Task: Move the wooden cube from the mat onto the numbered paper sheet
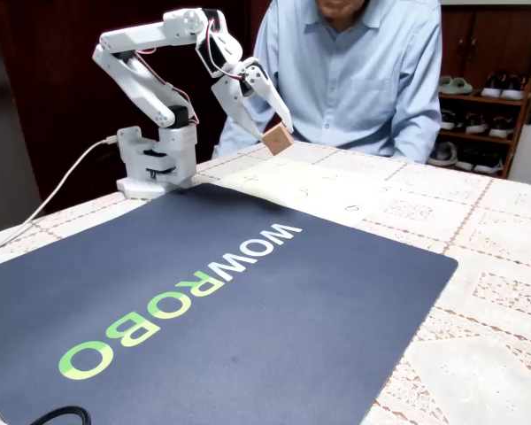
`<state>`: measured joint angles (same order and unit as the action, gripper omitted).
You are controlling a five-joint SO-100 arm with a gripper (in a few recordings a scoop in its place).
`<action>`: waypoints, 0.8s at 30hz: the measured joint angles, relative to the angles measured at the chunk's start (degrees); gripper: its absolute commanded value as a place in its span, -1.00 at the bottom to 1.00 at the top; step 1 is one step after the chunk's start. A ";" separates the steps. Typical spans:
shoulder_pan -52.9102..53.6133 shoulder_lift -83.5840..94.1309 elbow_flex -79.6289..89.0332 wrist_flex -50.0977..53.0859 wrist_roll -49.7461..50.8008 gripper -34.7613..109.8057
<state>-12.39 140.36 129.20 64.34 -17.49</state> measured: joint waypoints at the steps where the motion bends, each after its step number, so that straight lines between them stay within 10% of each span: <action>1: -0.53 -0.70 0.00 -1.32 0.09 -0.52; 24: -16.44 -63.81 -39.02 -6.68 7.12 -0.52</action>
<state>-28.83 76.55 90.18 57.66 -10.37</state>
